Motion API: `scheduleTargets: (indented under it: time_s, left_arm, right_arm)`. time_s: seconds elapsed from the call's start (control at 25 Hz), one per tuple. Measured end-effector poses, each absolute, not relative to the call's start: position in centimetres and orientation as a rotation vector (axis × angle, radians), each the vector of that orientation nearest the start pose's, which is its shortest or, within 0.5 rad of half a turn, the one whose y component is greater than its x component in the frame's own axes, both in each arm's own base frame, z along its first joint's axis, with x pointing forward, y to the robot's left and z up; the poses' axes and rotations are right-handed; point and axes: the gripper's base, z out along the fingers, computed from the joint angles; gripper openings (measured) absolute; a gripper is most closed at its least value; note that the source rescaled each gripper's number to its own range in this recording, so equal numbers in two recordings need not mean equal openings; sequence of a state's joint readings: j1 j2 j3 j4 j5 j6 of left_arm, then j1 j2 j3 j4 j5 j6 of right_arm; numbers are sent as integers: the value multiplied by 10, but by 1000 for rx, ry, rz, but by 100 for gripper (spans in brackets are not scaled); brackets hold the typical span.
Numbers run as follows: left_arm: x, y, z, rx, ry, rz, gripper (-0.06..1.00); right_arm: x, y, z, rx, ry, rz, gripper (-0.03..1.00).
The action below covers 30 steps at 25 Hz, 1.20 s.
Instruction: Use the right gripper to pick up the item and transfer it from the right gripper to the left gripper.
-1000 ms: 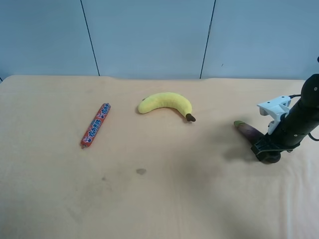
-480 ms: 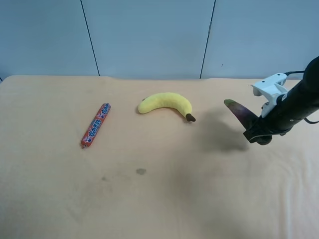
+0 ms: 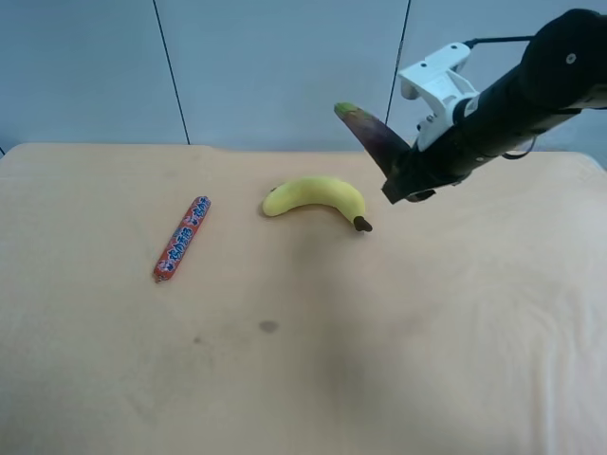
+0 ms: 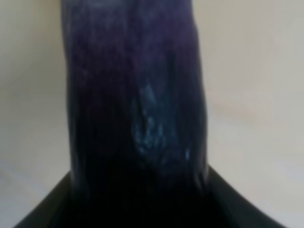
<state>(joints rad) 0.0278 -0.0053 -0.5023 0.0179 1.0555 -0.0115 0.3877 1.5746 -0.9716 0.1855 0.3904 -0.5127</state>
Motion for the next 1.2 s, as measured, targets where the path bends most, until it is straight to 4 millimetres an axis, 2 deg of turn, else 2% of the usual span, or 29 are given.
scheduleTargets:
  time_s: [0.32, 0.56, 0.84, 1.2]
  left_arm:
    - [-6, 1, 278, -41, 2031, 32, 100]
    - [-6, 1, 278, -41, 2031, 32, 100]
    - [-6, 1, 278, -41, 2031, 32, 100]
    - [-6, 1, 278, -41, 2031, 32, 100]
  right_arm:
    - [294, 185, 267, -1045, 2026, 154, 0]
    - [283, 212, 277, -1112, 1877, 178, 0]
    - [274, 232, 290, -1122, 1721, 187, 0]
    - [266, 227, 316, -1065, 1617, 179, 0]
